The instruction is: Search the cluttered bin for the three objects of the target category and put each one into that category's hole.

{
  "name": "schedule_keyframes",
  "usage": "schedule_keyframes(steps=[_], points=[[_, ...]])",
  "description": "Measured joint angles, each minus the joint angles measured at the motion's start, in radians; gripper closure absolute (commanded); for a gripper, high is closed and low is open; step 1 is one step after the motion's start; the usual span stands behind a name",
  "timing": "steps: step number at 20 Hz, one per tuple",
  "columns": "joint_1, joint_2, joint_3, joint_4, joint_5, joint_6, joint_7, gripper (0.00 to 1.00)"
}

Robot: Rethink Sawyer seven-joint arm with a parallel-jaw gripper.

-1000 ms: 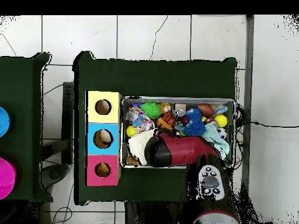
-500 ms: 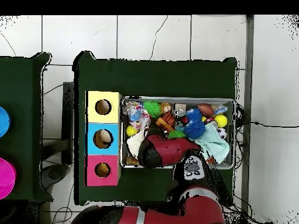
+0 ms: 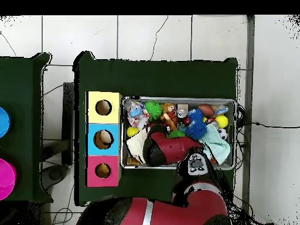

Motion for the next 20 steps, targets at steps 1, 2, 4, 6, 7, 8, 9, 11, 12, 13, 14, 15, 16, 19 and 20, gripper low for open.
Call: schedule_keyframes(steps=[1, 2, 4, 6, 7, 8, 9, 11, 12, 13, 14, 15, 16, 19, 20], points=[[-0.004, 0.001, 0.0, -0.002, 0.0, 0.0, 0.0, 0.0], [-0.006, 0.001, 0.0, -0.003, 0.0, 0.0, 0.0, 0.0], [-0.011, 0.002, 0.002, -0.006, 0.0, 0.0, 0.0, 0.0], [-0.016, 0.002, 0.005, -0.007, -0.005, 0.0, 0.0, 0.0], [-0.025, 0.002, 0.011, -0.009, -0.012, 0.0, 0.0, 0.0], [-0.032, 0.001, 0.016, -0.01, -0.018, 0.0, 0.0, 0.0], [-0.04, -0.001, 0.025, -0.01, -0.025, 0.001, 0.0, 0.0], [-0.059, -0.006, 0.044, -0.009, -0.038, 0.008, 0.0, 0.0], [-0.066, -0.009, 0.052, -0.007, -0.041, 0.013, 0.0, 0.0], [-0.082, -0.016, 0.071, -0.003, -0.047, 0.027, 0.0, 0.0], [-0.091, -0.022, 0.082, 0.001, -0.048, 0.038, 0.0, 0.0], [-0.097, -0.027, 0.089, 0.004, -0.049, 0.047, 0.0, 0.0], [-0.109, -0.043, 0.106, 0.014, -0.049, 0.074, 0.0, 0.0], [-0.119, -0.069, 0.122, 0.024, -0.049, 0.106, 0.0, 0.0], [-0.127, -0.091, 0.131, 0.026, -0.049, 0.127, 0.0, 0.0]])
